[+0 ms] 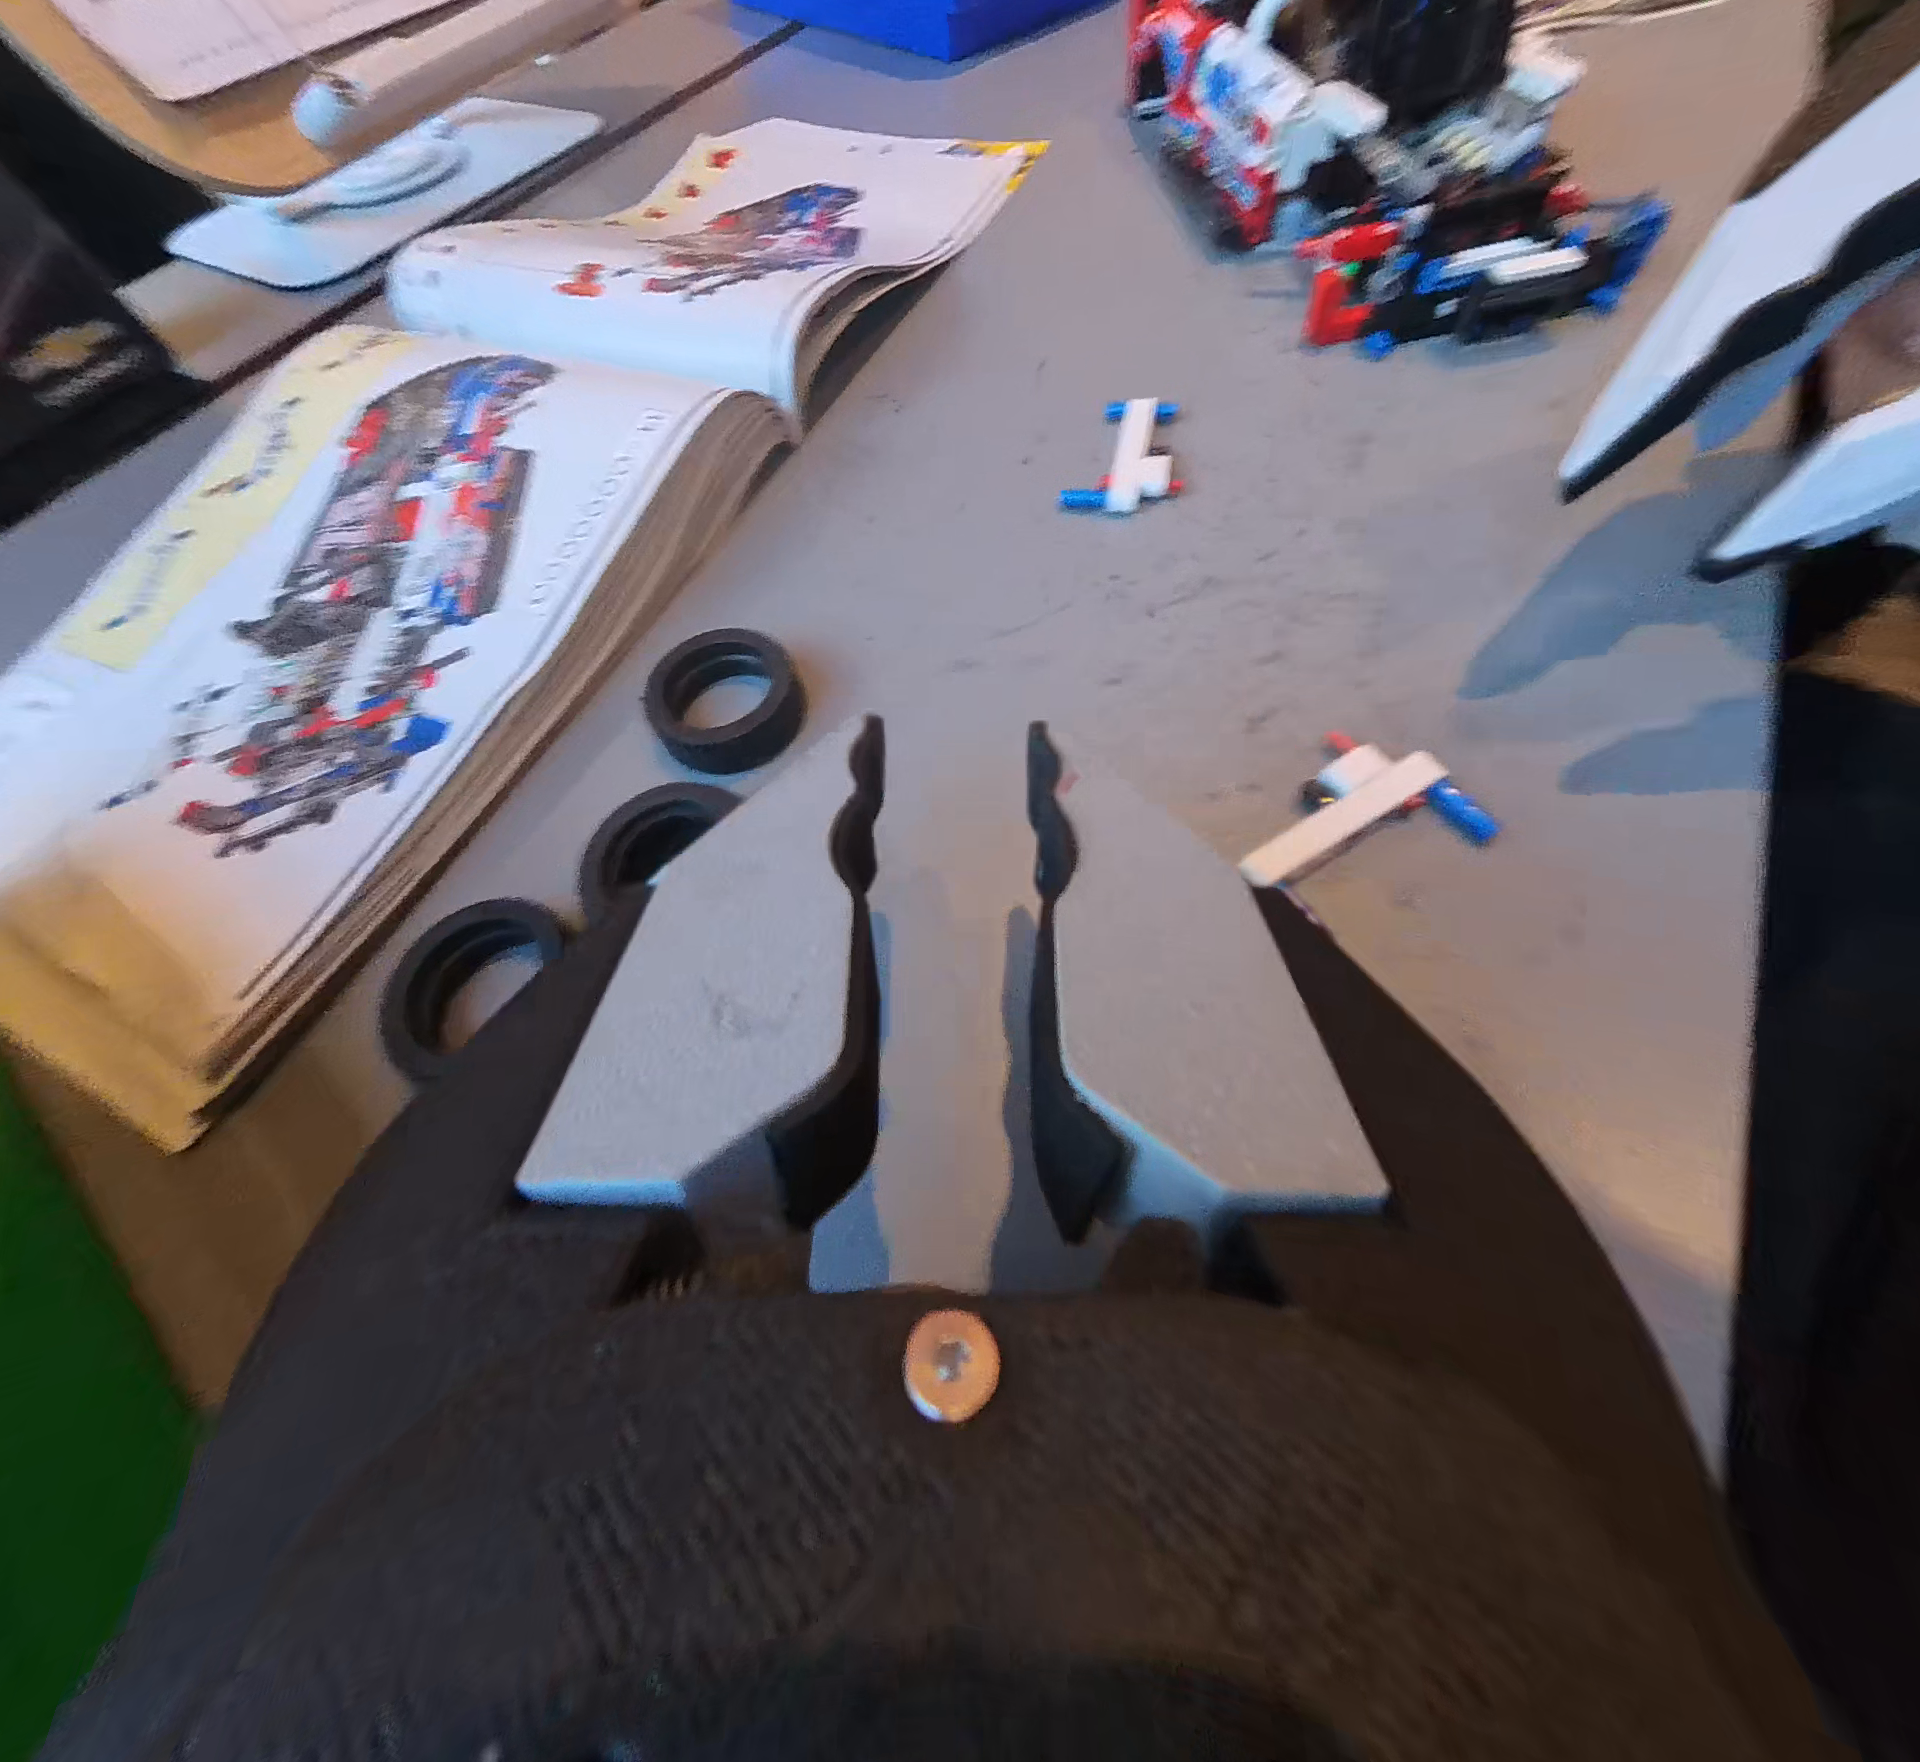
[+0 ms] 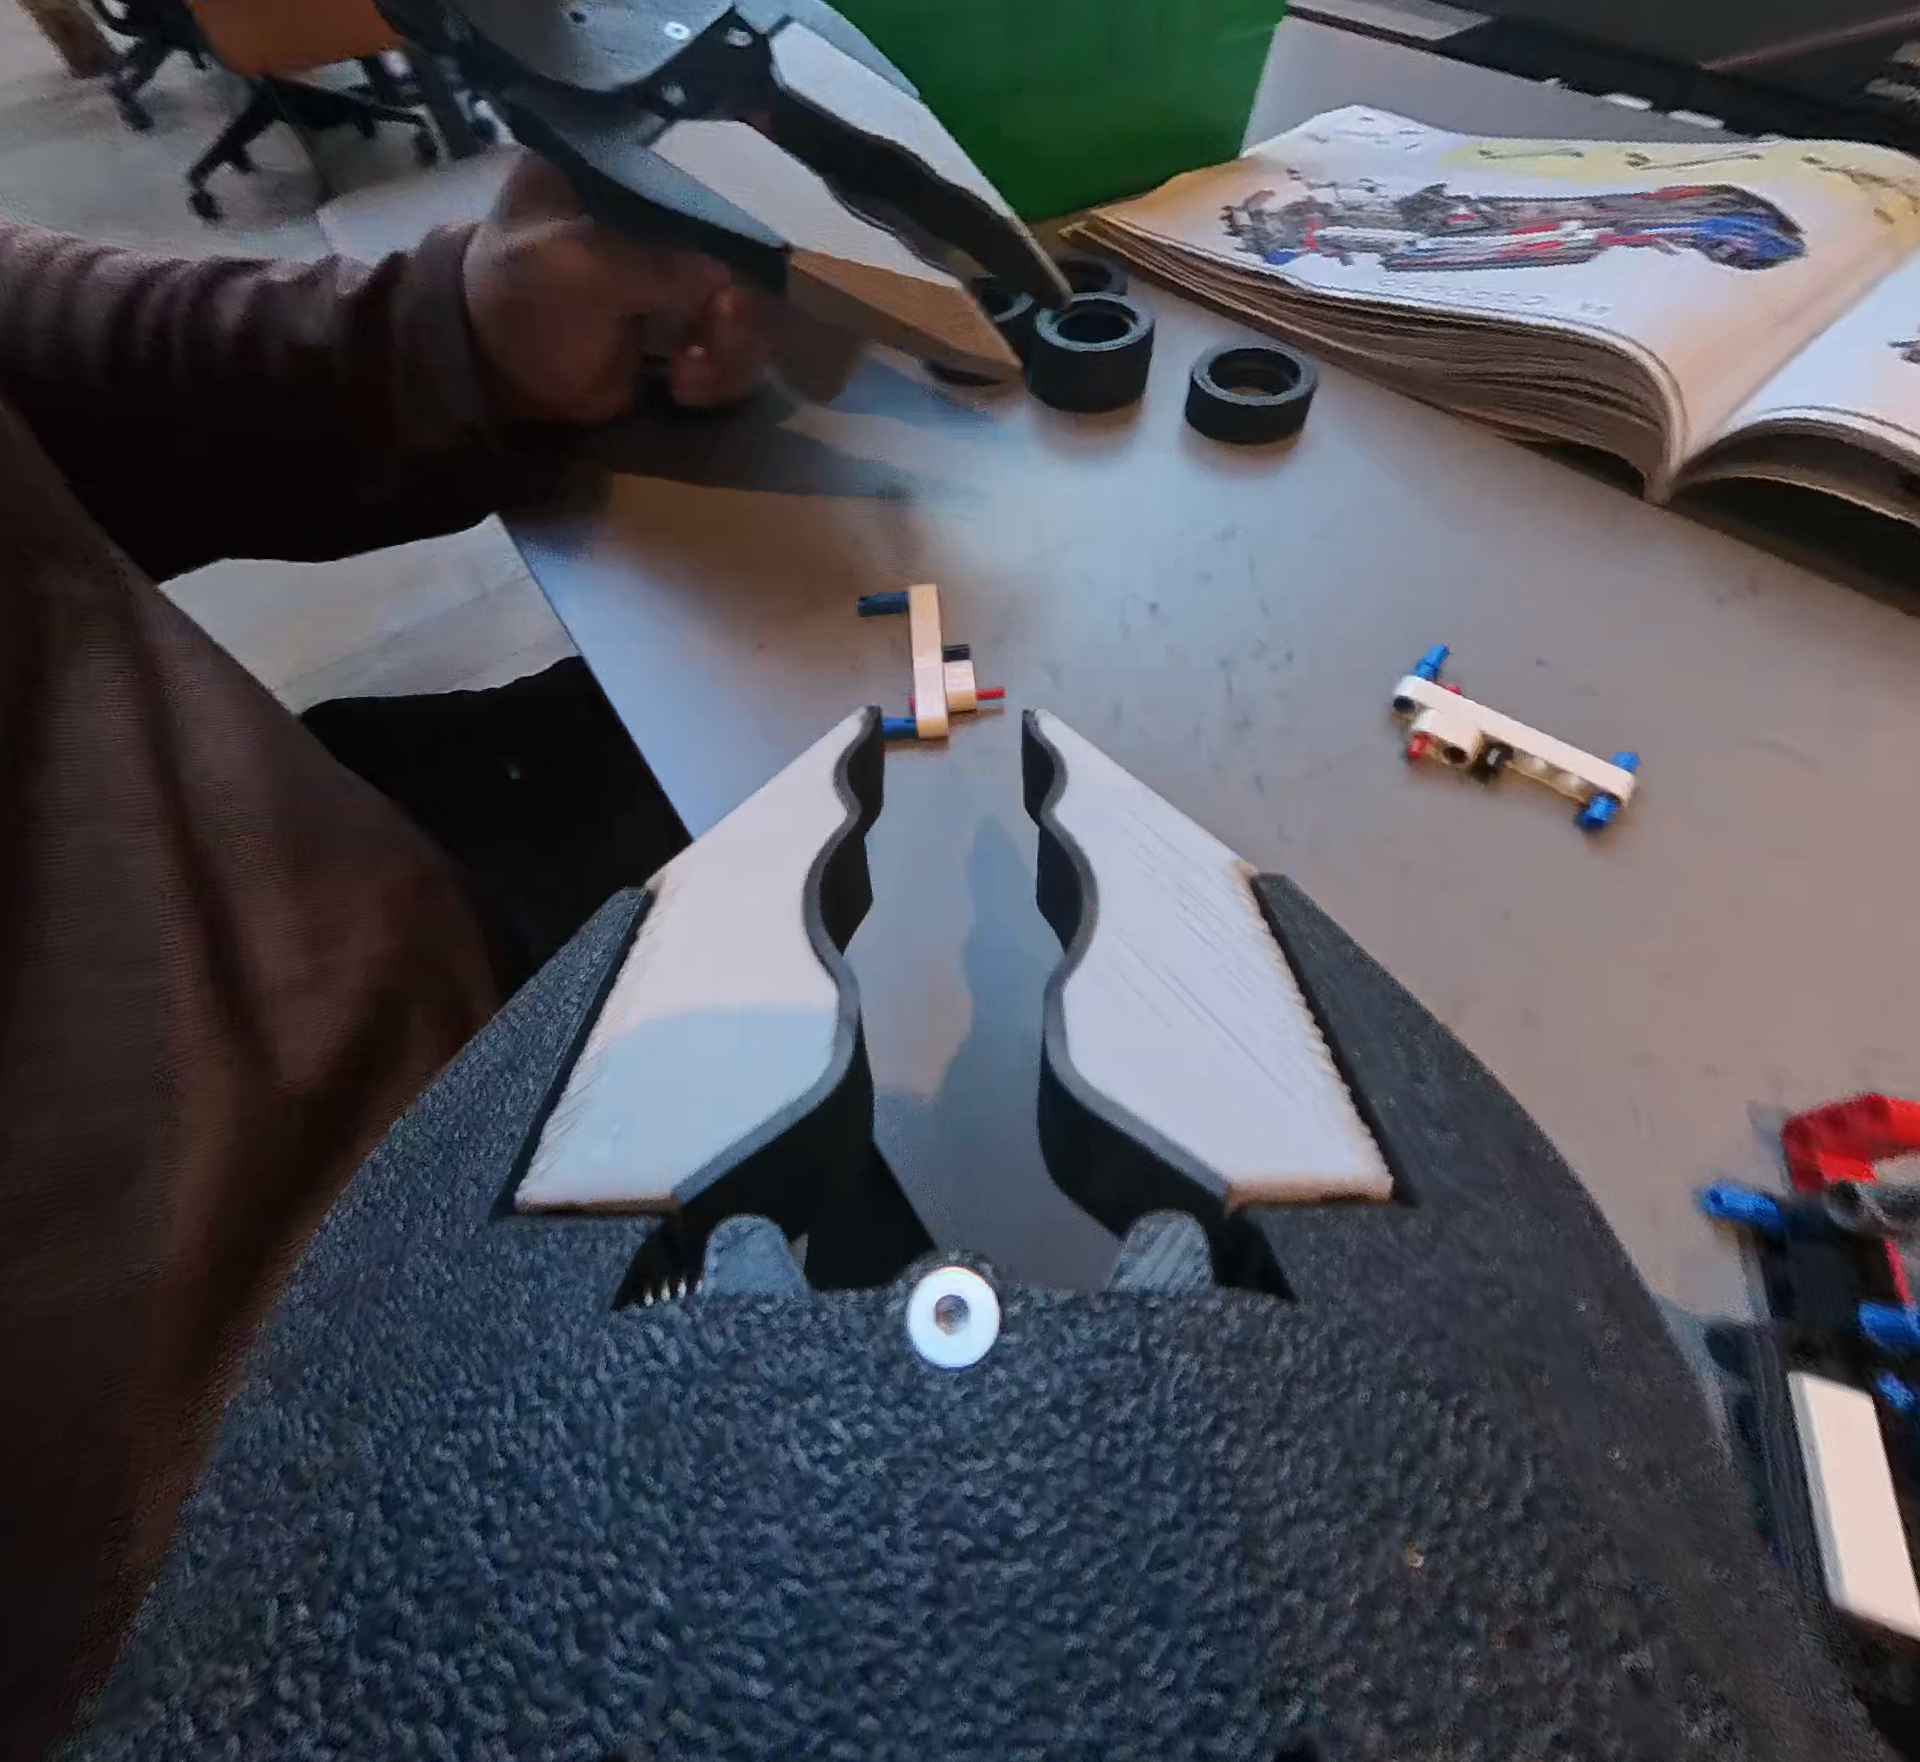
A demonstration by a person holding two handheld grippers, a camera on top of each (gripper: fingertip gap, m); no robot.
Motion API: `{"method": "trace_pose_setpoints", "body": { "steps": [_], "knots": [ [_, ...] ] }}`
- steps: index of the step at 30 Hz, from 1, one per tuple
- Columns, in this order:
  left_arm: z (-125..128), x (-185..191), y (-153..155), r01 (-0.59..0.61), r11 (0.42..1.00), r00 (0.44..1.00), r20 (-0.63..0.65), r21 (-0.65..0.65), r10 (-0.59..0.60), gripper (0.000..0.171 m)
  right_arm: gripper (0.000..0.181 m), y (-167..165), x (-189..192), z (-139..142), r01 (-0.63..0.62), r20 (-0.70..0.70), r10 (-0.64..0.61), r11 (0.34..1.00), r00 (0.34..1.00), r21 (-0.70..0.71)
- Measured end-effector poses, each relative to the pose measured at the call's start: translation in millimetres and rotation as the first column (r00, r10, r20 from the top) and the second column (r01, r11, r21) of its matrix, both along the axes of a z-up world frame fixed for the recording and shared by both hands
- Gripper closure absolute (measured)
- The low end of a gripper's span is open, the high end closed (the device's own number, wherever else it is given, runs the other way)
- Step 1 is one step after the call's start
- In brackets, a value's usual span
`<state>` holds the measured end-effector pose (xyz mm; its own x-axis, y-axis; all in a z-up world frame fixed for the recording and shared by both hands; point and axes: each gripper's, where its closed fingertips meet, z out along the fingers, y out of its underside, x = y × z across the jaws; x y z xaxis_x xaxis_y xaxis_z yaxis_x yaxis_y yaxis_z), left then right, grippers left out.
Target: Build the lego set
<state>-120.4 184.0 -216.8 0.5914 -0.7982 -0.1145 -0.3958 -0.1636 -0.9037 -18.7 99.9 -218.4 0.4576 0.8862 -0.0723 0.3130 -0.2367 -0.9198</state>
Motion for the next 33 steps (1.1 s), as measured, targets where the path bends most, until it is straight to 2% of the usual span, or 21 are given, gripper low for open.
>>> {"method": "trace_pose_setpoints", "body": {
  "steps": [5, 7, 9, 13, 15, 19, 24, 28, 33],
  "knots": [
    [-2, -7, 4, -0.03, 1.0, 0.999, -0.013, -0.01, 0.03, 0.146, 0.153, -11, -5, 11, -0.11, -0.092, 0.104, 0.992, 0.99, -0.061],
    [-6, -7, 5, -0.025, 0.999, 0.999, -0.031, -0.022, 0.025, 0.146, 0.153, -17, -3, 16, -0.126, -0.197, 0.102, 0.986, 0.975, -0.113],
    [-12, -6, 6, -0.036, 0.999, 0.997, -0.073, -0.029, 0.034, 0.145, 0.154, -25, -1, 15, -0.165, -0.264, 0.117, 0.972, 0.957, -0.168],
    [-23, -6, 11, -0.055, 0.998, 0.983, -0.178, -0.006, 0.053, 0.146, 0.151, -22, 11, 25, -0.182, -0.312, 0.125, 0.969, 0.942, -0.164],
    [-24, -2, 11, -0.031, 0.999, 0.979, -0.202, 0.01, 0.032, 0.146, 0.151, -25, 19, 20, -0.18, -0.285, 0.127, 0.97, 0.95, -0.164],
    [-14, 4, 3, 0.028, 0.994, 0.983, -0.183, 0.103, -0.009, 0.154, 0.149, -39, 39, -10, -0.172, -0.104, 0.161, 0.98, 0.981, -0.098],
    [-15, 8, 0, 0.052, 0.991, 0.977, -0.213, 0.126, -0.024, 0.154, 0.145, -50, 57, 6, -0.138, -0.161, 0.126, 0.988, 0.979, -0.068],
    [-14, 8, 0, 0.049, 0.989, 0.978, -0.21, 0.137, -0.019, 0.154, 0.132, -48, 73, 6, -0.046, -0.132, 0.038, 0.997, 0.99, -0.054],
    [-10, 9, -2, 0.056, 0.985, 0.98, -0.198, 0.161, -0.024, 0.157, 0.124, -39, 101, 17, 0.086, -0.102, -0.082, 0.996, 0.991, 0.028]
  ]
}}
